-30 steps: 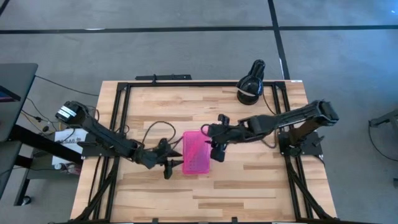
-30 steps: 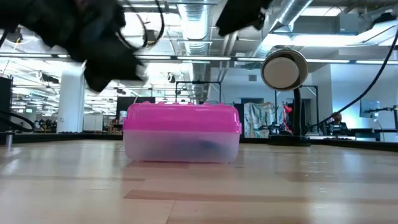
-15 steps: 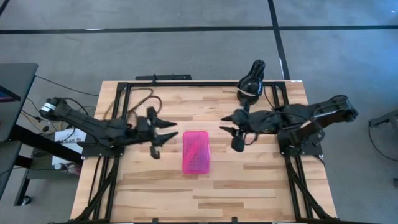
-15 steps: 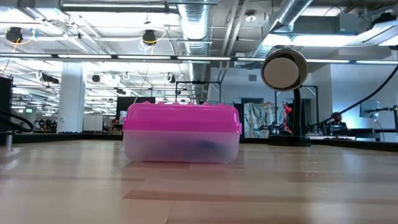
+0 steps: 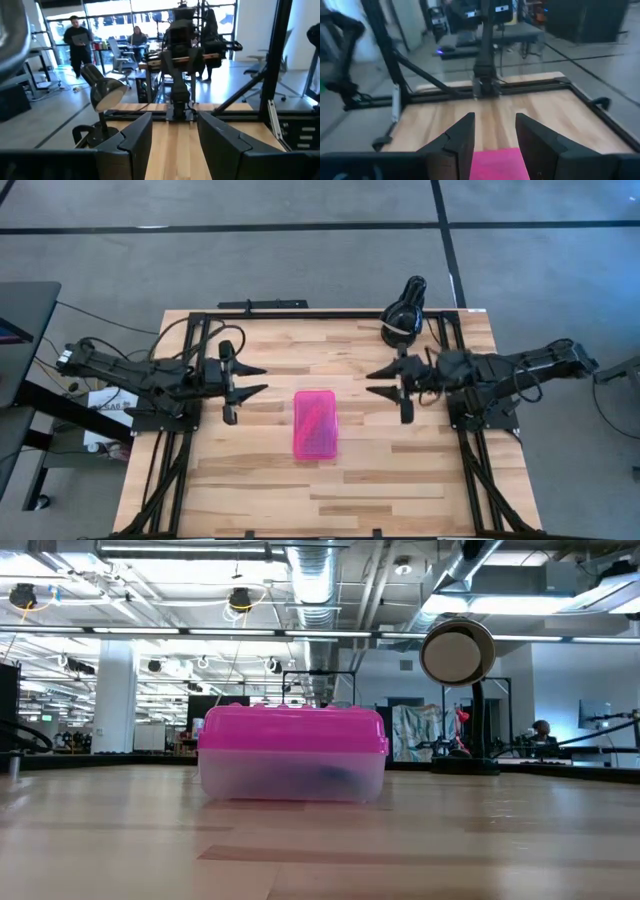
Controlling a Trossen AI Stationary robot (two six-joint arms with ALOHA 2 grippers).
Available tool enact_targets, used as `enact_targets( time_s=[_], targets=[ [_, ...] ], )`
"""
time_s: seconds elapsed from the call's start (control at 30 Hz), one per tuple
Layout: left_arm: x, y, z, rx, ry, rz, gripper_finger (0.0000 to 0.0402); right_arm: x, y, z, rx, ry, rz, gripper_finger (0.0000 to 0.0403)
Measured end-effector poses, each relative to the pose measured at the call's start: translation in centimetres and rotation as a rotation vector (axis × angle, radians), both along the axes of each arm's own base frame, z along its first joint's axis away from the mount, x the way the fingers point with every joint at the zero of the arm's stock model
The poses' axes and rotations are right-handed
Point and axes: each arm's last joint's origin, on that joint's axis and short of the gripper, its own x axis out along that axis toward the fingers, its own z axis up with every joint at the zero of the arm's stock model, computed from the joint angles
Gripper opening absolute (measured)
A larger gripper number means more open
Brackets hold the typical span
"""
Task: Pick & place school supplies into a supply box
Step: Return to Home Position
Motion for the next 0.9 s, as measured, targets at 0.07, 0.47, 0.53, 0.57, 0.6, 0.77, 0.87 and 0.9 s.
enact_targets(
  time_s=[0.07, 0.47, 0.53, 0.57, 0.6, 0.77, 0.87, 0.9],
  targets=[
    [0.2, 0.5, -0.1, 0.011, 0.009, -0.014, 0.0153, -0.1, -1.2, -1.0, 0.031, -0.015, 0.019, 0.0139],
    [-3.6, 2.8, -0.1, 0.059, -0.062, -0.071, 0.0153, -4.3, -3.4, -2.8, 0.048, -0.132, -0.007, 0.0133],
    [-4.7, 2.9, -1.1, 0.045, -0.083, -0.057, 0.0153, -5.3, -3.5, -3.1, 0.059, -0.173, -0.015, 0.0134],
    [-5.0, 3.0, -1.7, 0.031, -0.092, -0.051, 0.0153, -5.8, -3.5, -3.4, 0.067, -0.194, -0.017, 0.0134],
    [-5.2, 3.0, -2.4, 0.018, -0.107, -0.047, 0.0153, -6.1, -3.4, -3.7, 0.077, -0.206, -0.017, 0.0134],
    [-5.4, 3.2, -6.8, -0.025, -0.152, -0.024, 0.0153, -7.0, -3.6, -6.2, 0.121, -0.203, -0.071, 0.0133],
    [-5.8, 3.2, -8.8, -0.052, -0.231, -0.023, 0.0153, -7.2, -3.7, -7.8, 0.138, -0.222, -0.108, 0.0134],
    [-6.0, 3.2, -9.6, -0.065, -0.249, -0.025, 0.0153, -7.4, -3.7, -8.2, 0.145, -0.241, -0.114, 0.0135]
  ],
)
